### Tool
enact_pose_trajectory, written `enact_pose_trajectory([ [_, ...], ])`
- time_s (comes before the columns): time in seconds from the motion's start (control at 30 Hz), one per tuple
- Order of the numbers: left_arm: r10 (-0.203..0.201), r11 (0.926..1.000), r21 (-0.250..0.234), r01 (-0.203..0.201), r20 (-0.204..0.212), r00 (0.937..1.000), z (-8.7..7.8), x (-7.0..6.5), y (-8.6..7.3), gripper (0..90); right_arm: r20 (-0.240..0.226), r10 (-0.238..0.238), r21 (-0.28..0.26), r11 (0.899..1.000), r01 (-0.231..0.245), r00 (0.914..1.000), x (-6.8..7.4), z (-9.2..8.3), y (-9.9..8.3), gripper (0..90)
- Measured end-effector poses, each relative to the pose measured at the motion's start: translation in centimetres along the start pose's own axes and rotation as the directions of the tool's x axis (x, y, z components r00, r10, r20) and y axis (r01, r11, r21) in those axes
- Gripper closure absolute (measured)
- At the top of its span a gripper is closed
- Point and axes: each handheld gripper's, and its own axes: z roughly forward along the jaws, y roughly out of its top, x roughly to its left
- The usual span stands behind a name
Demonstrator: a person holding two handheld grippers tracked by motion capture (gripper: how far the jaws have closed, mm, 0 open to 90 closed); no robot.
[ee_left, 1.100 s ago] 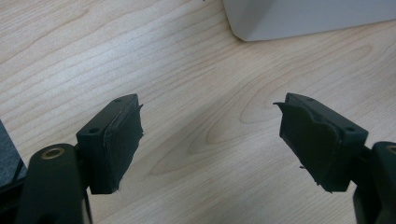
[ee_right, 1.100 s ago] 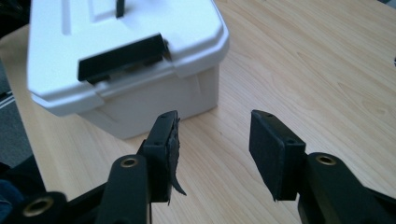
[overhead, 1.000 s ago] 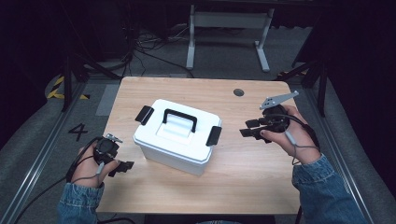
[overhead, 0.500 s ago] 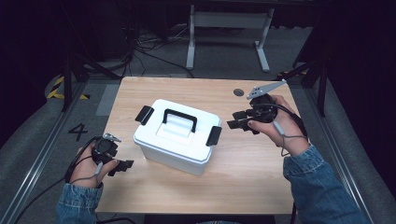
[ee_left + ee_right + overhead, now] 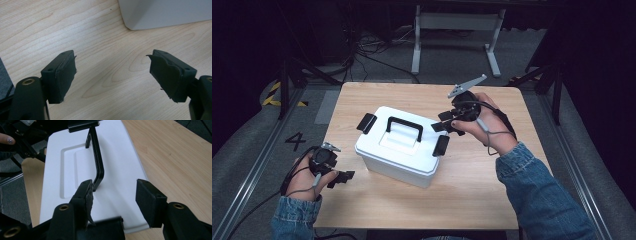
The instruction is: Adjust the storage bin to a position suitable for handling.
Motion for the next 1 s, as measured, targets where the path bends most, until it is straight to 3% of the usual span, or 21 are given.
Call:
enact_pose_trajectory([
  [0.2,0.03,0.9993,0.021,-0.029,-0.027,0.9992,0.2,0.0,0.3,24.7,-0.015,-0.01,0.033,0.999,0.011,0.9998,0.2,2.2,0.8,49.2],
  [0.47,0.011,0.999,0.044,-0.011,-0.009,0.9999,0.4,0.1,0.6,25.4,-0.049,-0.019,0.081,0.996,0.023,0.9986,0.6,4.7,1.6,55.3],
  [1.0,0.019,0.999,0.041,-0.019,-0.004,0.9998,0.4,0.2,0.9,25.4,-0.071,-0.07,0.159,0.984,0.081,0.995,1.9,7.2,2.2,82.6],
])
